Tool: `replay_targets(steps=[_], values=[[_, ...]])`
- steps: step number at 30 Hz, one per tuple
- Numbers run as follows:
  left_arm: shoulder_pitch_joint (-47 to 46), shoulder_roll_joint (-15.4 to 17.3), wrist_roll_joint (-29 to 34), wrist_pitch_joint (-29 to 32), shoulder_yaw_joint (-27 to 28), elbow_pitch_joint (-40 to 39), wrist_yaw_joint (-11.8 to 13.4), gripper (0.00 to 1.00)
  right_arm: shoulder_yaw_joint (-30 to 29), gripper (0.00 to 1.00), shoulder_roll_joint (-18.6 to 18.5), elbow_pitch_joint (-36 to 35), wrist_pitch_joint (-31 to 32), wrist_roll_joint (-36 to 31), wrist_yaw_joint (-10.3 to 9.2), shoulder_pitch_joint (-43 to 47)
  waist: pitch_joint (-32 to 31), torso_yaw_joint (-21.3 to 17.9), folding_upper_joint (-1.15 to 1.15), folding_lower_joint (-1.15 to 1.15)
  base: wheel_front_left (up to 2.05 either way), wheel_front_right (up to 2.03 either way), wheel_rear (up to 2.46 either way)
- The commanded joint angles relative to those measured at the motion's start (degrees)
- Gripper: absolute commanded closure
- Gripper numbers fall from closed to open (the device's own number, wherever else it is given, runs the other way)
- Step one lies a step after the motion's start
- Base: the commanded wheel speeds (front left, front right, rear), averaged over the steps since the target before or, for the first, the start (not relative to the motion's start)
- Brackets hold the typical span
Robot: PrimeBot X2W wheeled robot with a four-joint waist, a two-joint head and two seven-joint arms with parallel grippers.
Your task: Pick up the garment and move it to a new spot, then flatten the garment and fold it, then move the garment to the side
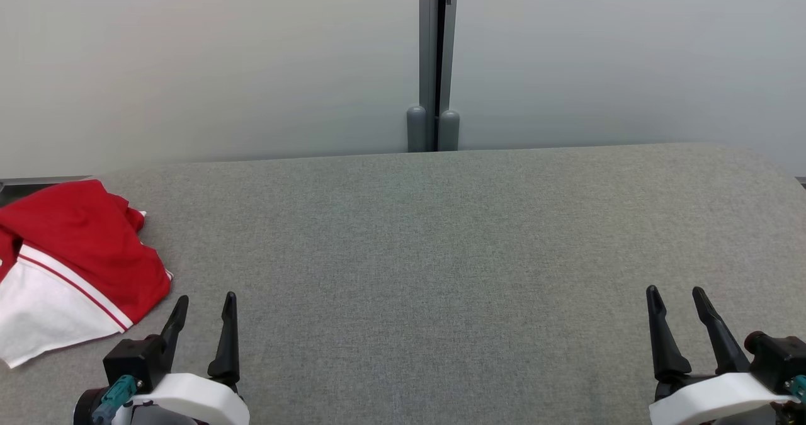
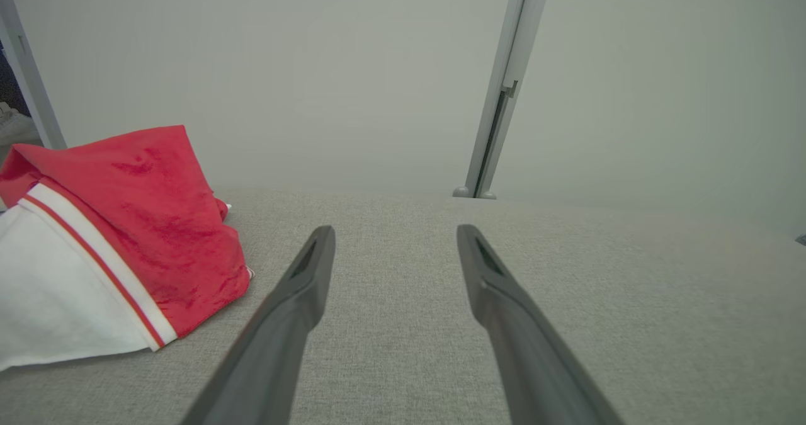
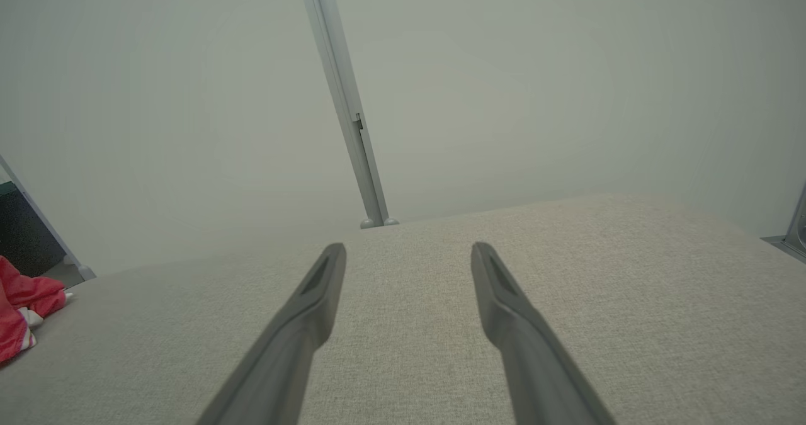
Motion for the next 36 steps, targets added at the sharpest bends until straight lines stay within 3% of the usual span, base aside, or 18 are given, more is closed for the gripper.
replay_targets(steps=[1,16,36], values=[[0.2,0.4,1.4,-0.4,-0.1,0.0,0.2,0.0,0.1,0.0,-0.2,-0.2,-0.6,-1.3,0.0,0.1,0.0,0.0,0.0,0.0,0.0,0.0,0.0],[0.2,0.4,7.4,-2.2,-0.4,1.9,0.4,0.0,-0.5,0.0,0.2,-0.1,-1.7,-6.3,0.0,1.0,-0.6,0.4,0.0,0.0,0.0,0.0,0.0],[-0.6,-0.9,10.4,-3.6,0.3,3.7,-0.8,0.0,-1.4,0.0,0.9,0.5,-2.9,-8.0,0.0,1.6,-1.1,1.1,0.0,0.0,0.0,0.0,0.0]])
